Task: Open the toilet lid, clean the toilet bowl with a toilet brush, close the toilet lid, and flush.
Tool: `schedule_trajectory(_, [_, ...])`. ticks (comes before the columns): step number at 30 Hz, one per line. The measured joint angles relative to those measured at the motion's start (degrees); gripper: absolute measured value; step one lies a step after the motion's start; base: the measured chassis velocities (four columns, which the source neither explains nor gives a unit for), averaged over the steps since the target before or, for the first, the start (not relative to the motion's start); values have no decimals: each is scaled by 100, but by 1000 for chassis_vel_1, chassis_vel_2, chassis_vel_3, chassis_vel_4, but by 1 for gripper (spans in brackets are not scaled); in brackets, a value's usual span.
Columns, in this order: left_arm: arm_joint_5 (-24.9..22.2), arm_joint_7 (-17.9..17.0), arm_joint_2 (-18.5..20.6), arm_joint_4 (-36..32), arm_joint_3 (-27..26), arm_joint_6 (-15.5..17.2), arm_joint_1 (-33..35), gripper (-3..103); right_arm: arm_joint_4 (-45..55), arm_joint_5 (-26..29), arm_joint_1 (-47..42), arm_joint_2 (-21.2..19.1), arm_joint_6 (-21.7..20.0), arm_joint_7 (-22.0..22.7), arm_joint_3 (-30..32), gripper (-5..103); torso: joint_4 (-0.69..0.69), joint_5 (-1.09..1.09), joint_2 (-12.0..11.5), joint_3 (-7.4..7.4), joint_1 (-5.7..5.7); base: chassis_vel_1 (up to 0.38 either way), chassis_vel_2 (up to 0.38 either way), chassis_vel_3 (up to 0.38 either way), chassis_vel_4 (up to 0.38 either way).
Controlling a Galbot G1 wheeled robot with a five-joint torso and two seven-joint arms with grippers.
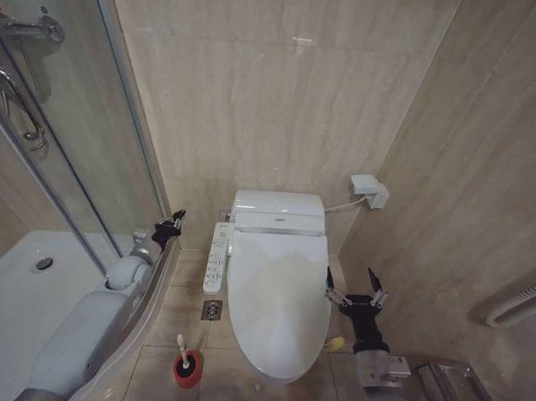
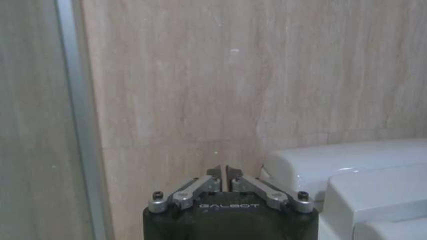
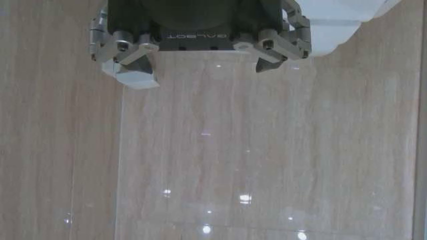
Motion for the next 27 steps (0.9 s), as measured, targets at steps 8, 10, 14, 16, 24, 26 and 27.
schedule_trajectory(8, [72,130,-169,525,283,-141,-347,0,0,0,0,0,0,1,0,100,-1,0,0,0,0,0,0,0,0])
schedule_trajectory(10, [118,179,-220,747,370,-202,-468,0,0,0,0,0,0,1,0,100,-1,0,0,0,0,0,0,0,0])
schedule_trajectory(14, [137,240,-244,985,425,-304,-565,0,0,0,0,0,0,1,0,100,-1,0,0,0,0,0,0,0,0])
schedule_trajectory(16, [137,281,-242,1047,429,-349,-578,0,0,-1,0,0,0,1,0,100,0,0,0,0,0,0,0,0,0])
schedule_trajectory(24, [192,553,-196,1137,378,-515,-528,0,0,0,0,0,0,1,0,100,0,0,0,0,-1,0,0,0,0])
schedule_trajectory(26, [237,633,-190,1168,361,-565,-527,0,0,0,-1,0,0,1,0,100,0,0,1,-1,-2,0,0,0,0])
schedule_trajectory(27, [249,681,-190,1186,350,-599,-528,0,0,0,-1,0,0,1,0,100,0,0,1,-1,-2,0,0,0,0])
